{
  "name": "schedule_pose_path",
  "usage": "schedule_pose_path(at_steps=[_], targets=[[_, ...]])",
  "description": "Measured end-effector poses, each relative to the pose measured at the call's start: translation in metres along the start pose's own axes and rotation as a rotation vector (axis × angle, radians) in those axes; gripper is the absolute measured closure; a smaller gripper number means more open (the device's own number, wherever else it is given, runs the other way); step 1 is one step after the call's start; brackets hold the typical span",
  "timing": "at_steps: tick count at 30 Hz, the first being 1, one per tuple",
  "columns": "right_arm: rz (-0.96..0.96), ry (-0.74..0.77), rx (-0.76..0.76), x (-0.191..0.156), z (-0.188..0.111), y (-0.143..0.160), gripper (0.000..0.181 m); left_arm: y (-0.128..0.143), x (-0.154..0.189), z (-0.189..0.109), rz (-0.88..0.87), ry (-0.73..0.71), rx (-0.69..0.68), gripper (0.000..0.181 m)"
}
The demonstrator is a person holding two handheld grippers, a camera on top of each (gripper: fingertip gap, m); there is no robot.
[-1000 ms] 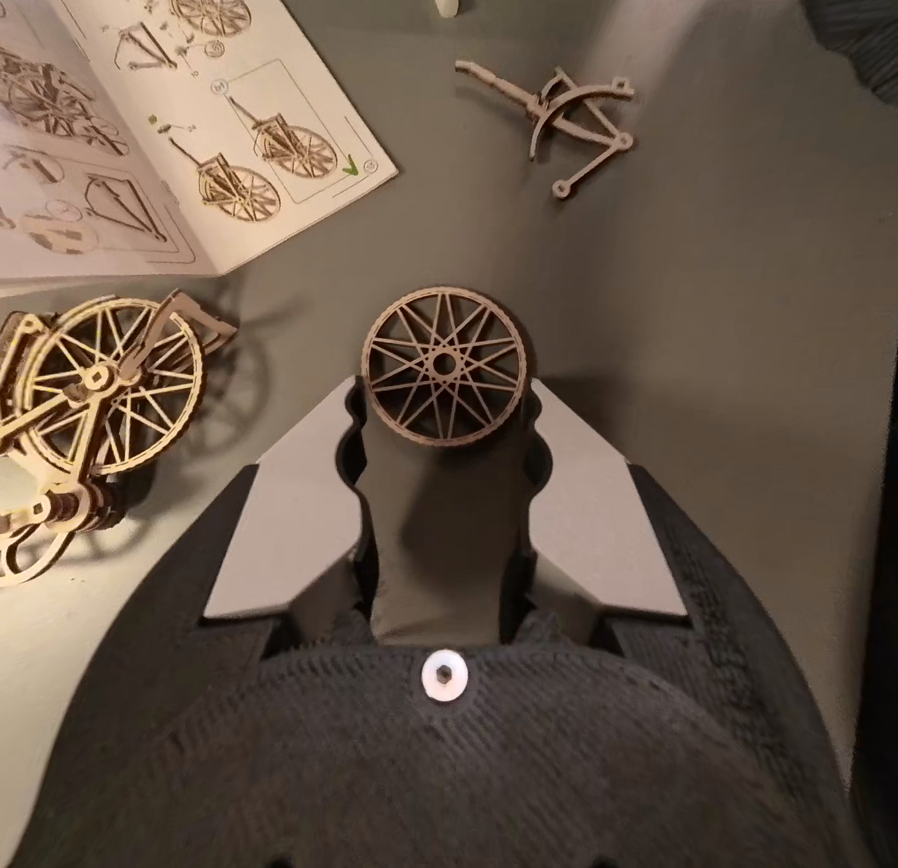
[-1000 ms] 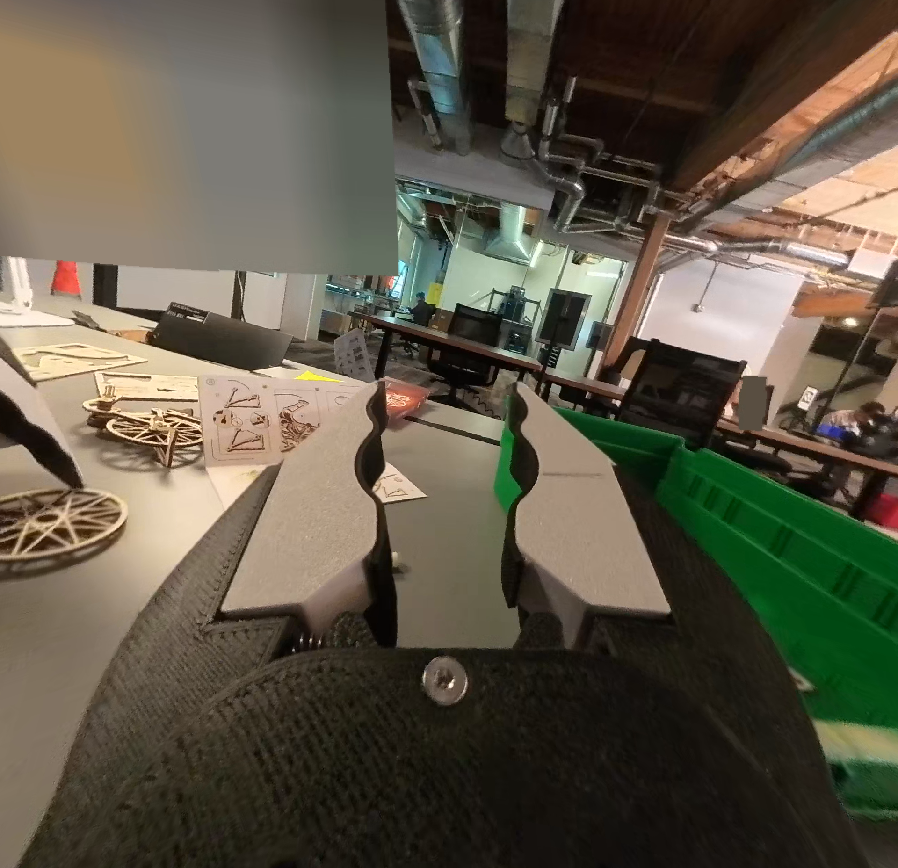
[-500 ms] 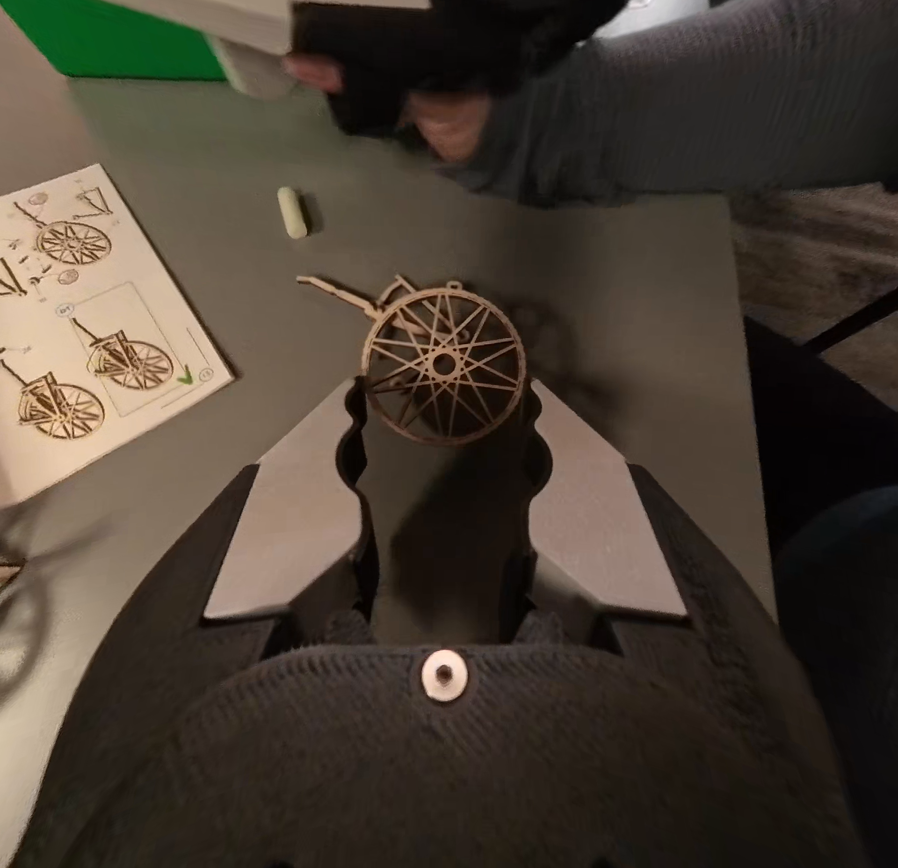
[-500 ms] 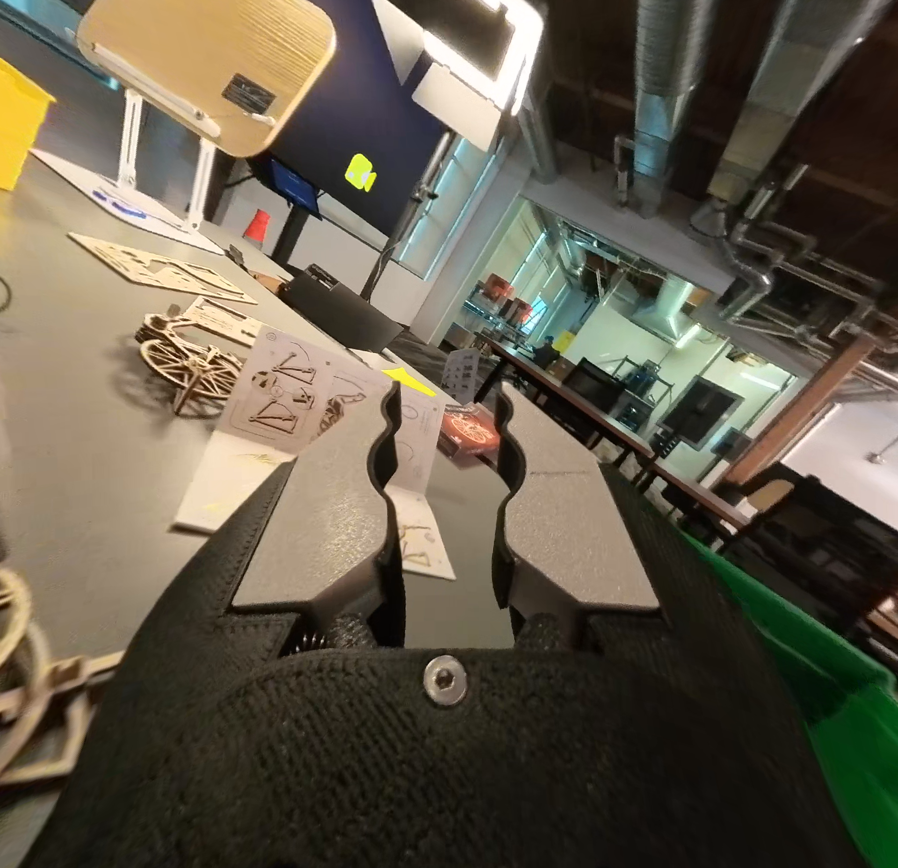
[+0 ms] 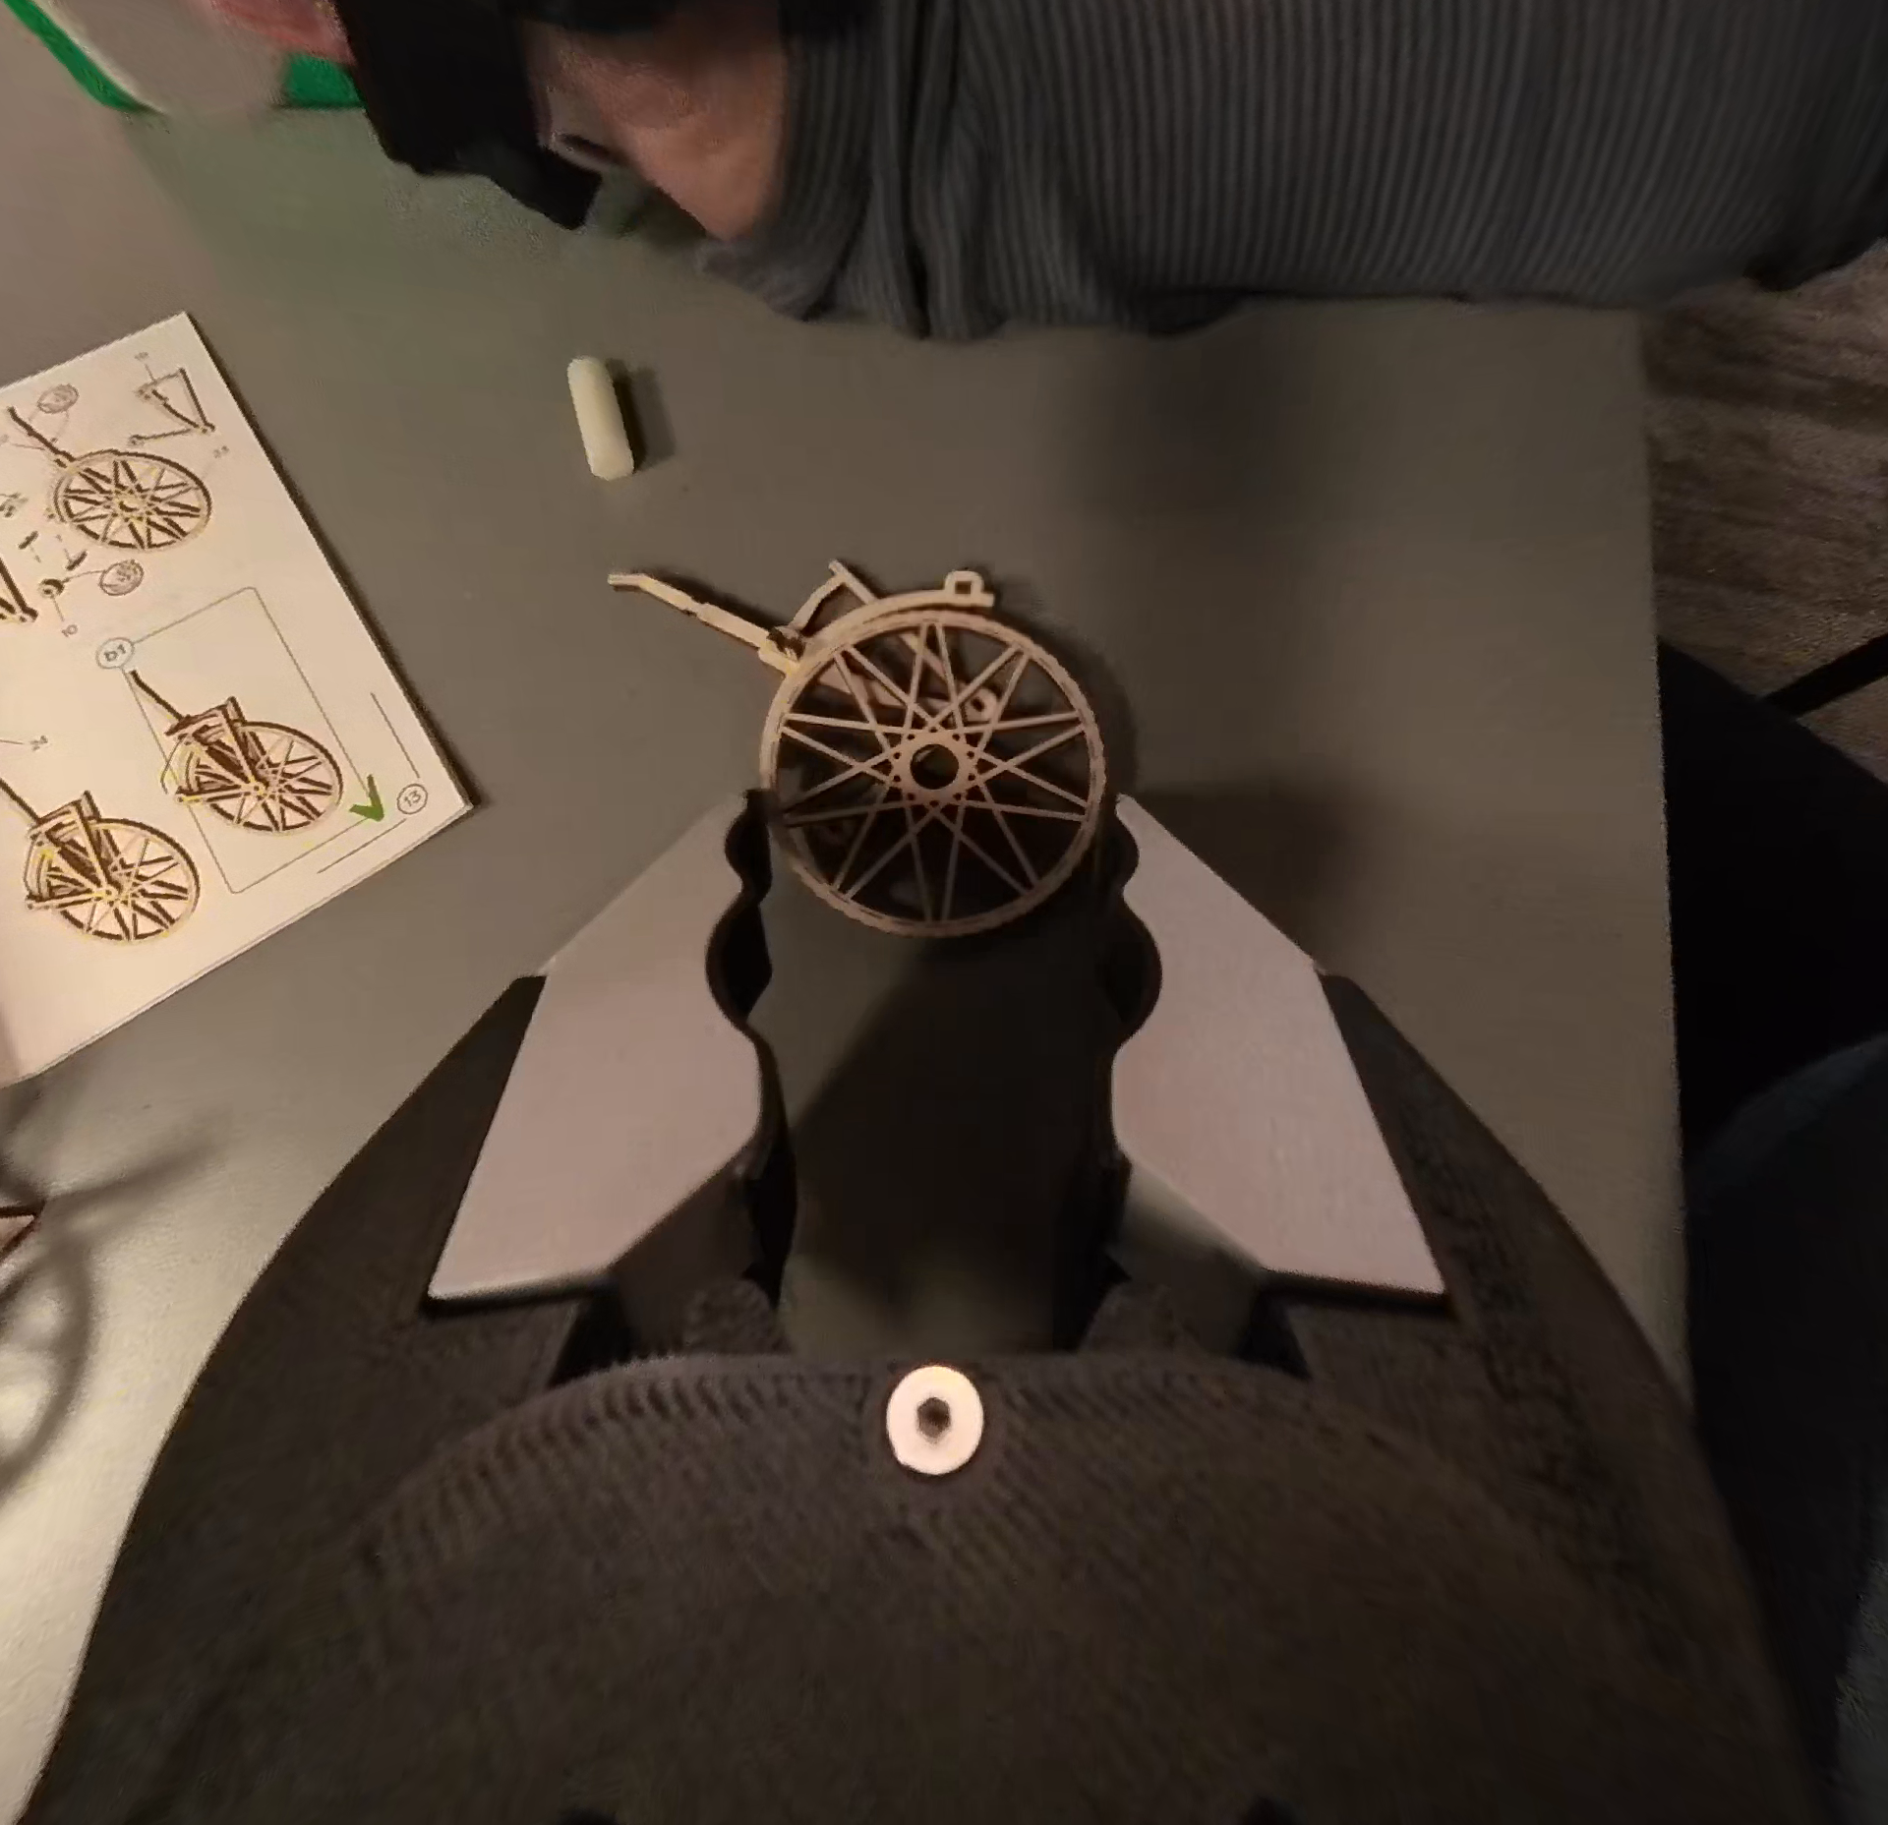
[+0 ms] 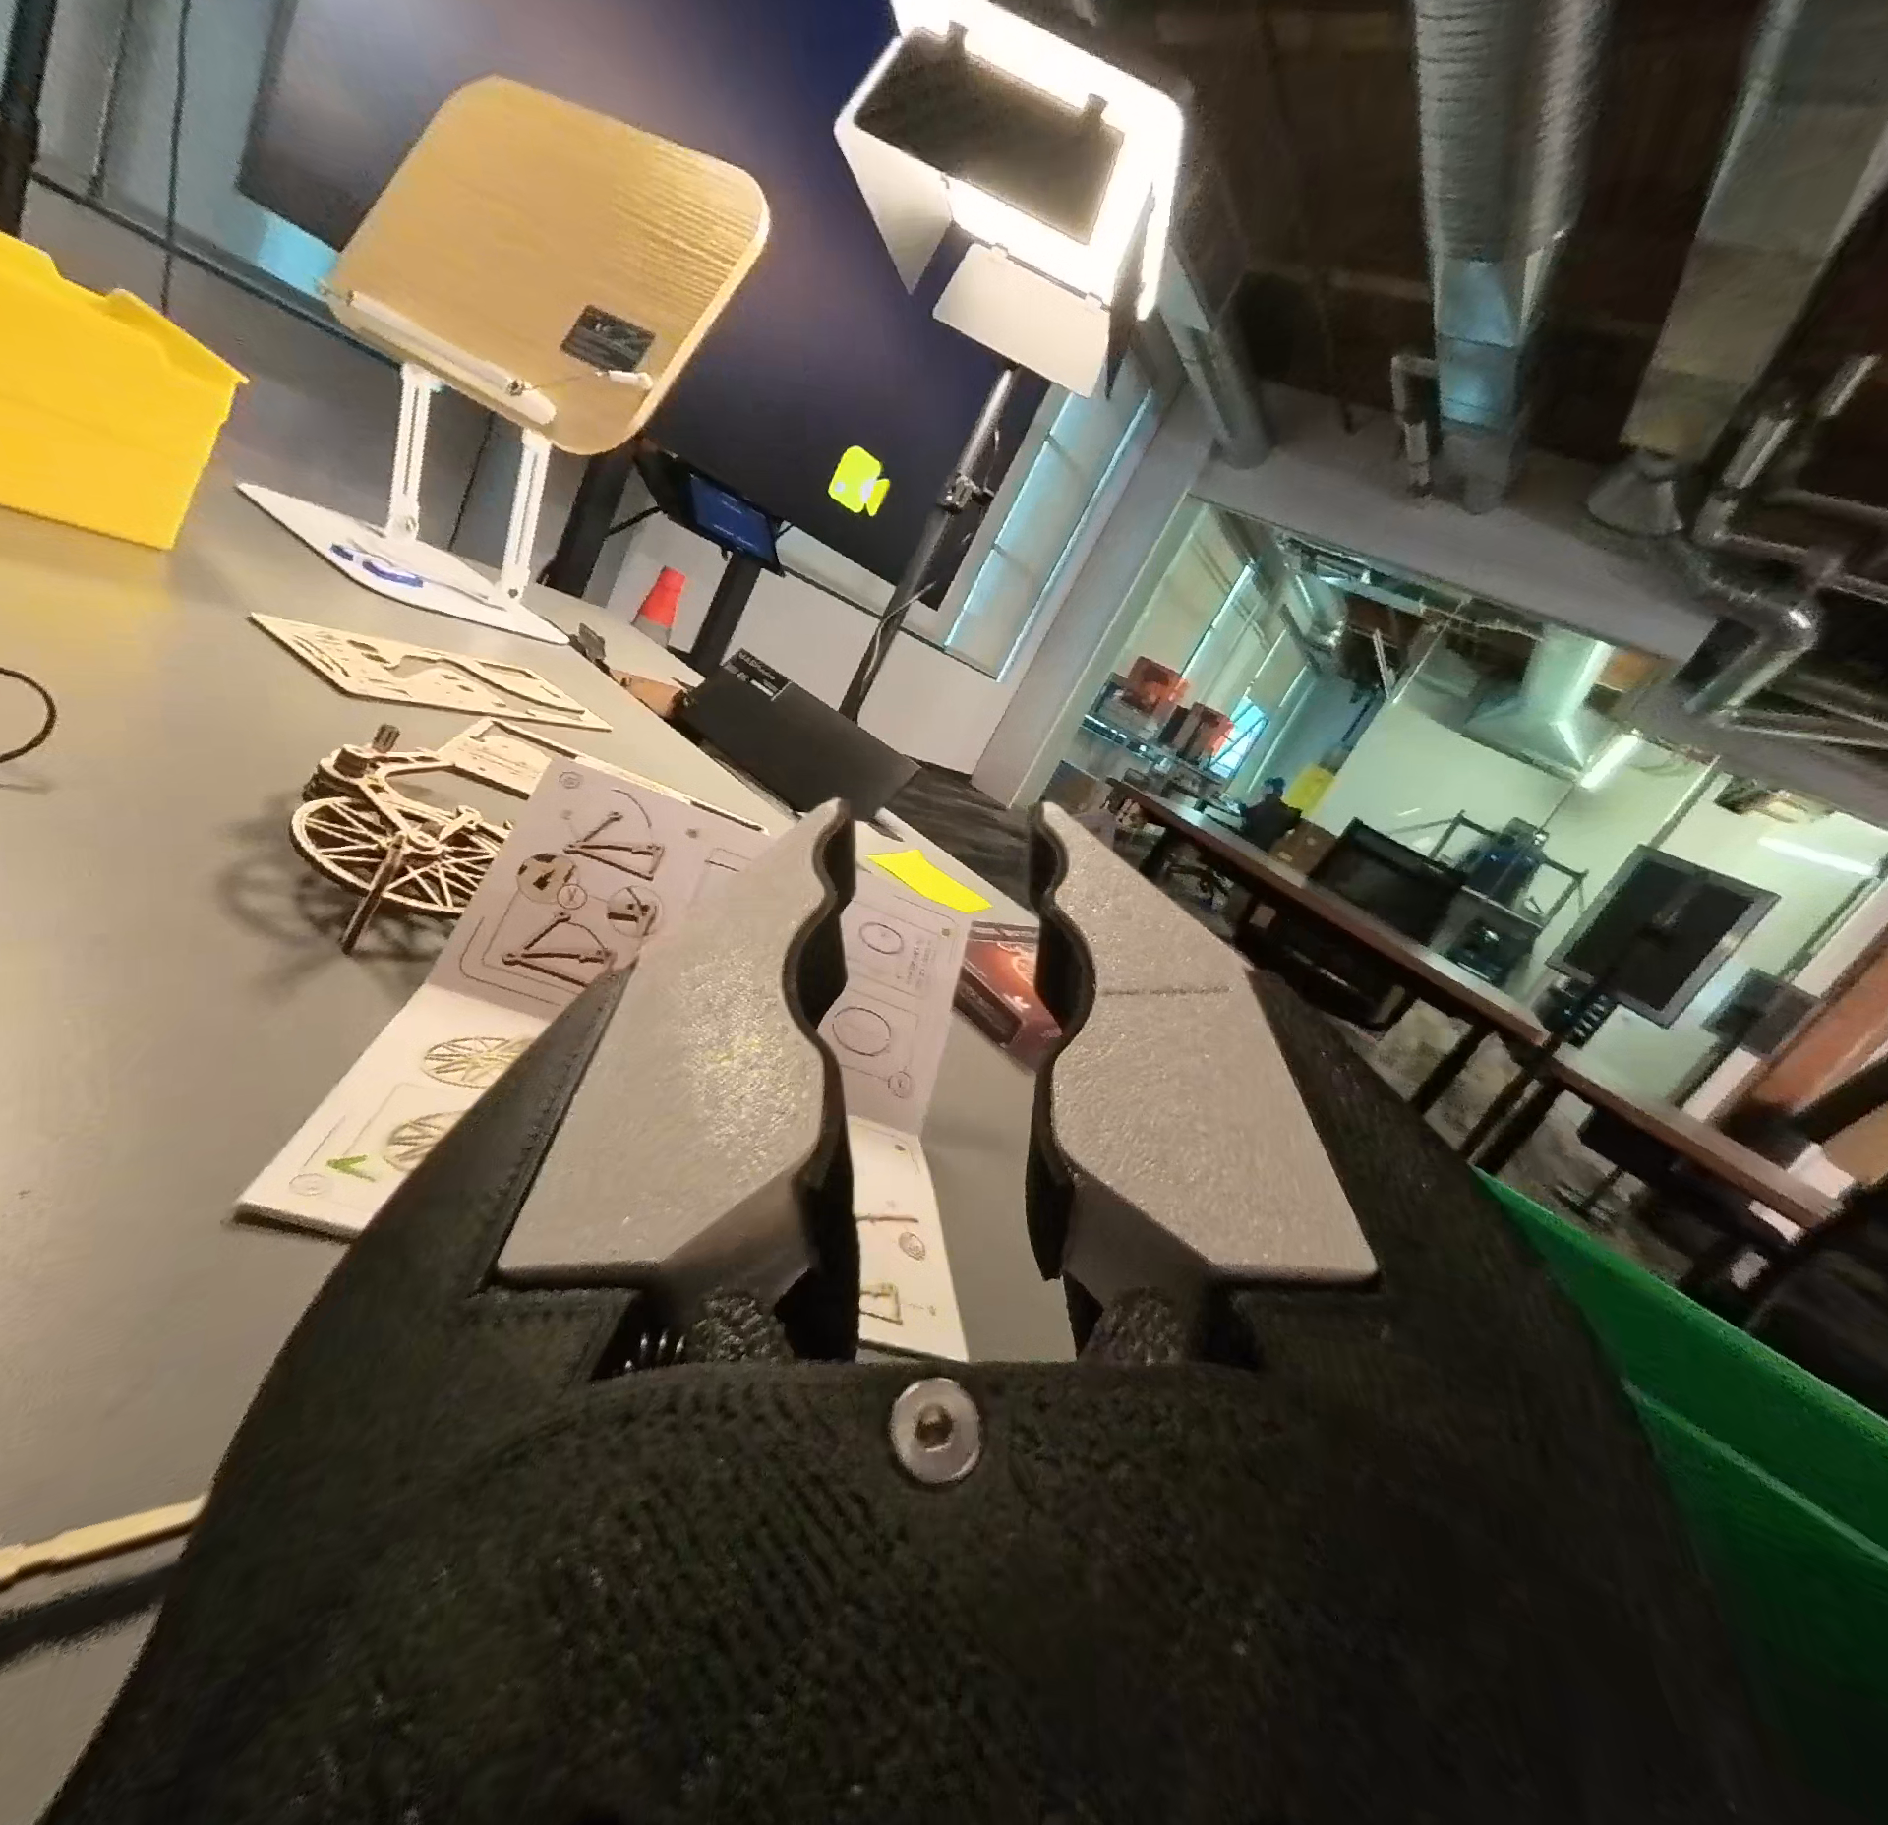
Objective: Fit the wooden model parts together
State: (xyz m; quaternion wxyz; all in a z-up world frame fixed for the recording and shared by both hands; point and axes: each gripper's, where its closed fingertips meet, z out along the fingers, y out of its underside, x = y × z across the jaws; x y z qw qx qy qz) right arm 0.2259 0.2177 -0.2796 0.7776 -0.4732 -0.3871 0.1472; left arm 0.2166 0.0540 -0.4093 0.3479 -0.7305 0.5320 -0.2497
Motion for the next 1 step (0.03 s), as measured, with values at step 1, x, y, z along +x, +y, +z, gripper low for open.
schedule_pose_path(at_steps=[1], targets=[[0.004, 0.005, -0.003, 0.0014, 0.0, 0.001, 0.15, 0.0001, 0.0002, 0.0001, 0.003, -0.001, -0.001, 0.118]])
